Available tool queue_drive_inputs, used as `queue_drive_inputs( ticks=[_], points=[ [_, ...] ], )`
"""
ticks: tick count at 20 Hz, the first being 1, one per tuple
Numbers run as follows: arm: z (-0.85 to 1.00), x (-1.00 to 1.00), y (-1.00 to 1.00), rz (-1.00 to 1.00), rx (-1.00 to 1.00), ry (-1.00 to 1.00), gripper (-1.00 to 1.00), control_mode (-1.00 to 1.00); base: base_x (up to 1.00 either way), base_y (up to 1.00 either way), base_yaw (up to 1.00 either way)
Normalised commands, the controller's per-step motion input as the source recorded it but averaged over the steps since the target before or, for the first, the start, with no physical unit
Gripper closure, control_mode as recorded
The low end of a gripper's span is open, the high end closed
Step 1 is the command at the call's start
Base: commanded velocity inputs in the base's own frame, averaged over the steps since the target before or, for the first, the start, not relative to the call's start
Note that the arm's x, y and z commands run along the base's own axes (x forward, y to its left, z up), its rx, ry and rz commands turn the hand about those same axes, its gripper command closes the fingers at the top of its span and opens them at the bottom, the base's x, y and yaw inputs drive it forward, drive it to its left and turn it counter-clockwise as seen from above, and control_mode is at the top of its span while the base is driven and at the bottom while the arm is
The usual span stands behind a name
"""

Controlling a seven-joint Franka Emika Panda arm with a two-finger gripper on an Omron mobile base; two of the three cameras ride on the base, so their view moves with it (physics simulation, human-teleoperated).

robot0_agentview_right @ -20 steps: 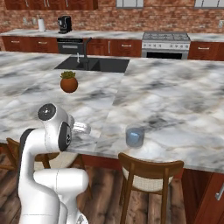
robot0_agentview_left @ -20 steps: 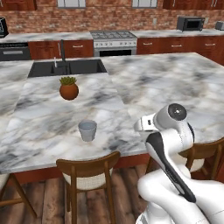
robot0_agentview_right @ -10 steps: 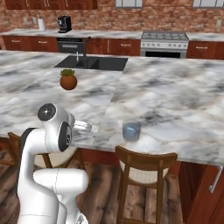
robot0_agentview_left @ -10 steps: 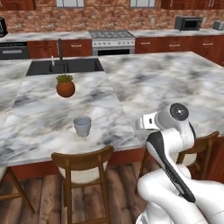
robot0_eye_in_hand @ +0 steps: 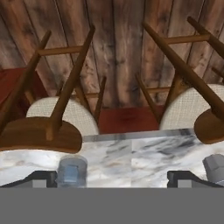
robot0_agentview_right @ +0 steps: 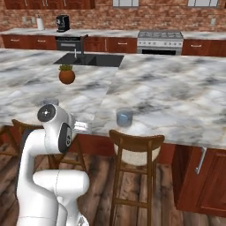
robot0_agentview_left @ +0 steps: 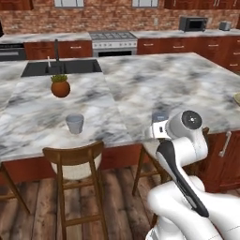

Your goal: There are four ice cubes in the ice bowl. Place two ice cubes in each glass of water.

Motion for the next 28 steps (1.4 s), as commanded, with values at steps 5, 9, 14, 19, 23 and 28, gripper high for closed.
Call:
queue_drive_inputs(
  ticks=[5,9,14,19,23,28],
  points=[
    [0.0,0.0,0.0,0.0,0.0,0.0,-1.0,1.0,-0.28,-0.67,-0.07],
    [0.0,0.0,0.0,0.0,0.0,0.0,-1.0,1.0,-0.01,-0.82,-0.1],
    [0.0,0.0,0.0,0.0,0.0,0.0,-1.0,1.0,0.15,-0.84,-0.1],
    [0.0,0.0,0.0,0.0,0.0,0.0,-1.0,1.0,0.3,-0.91,-0.07],
    [0.0,0.0,0.0,0.0,0.0,0.0,-1.0,1.0,0.49,-0.84,-0.02],
    [0.0,0.0,0.0,0.0,0.0,0.0,-1.0,1.0,0.71,-0.68,0.0]
  ],
)
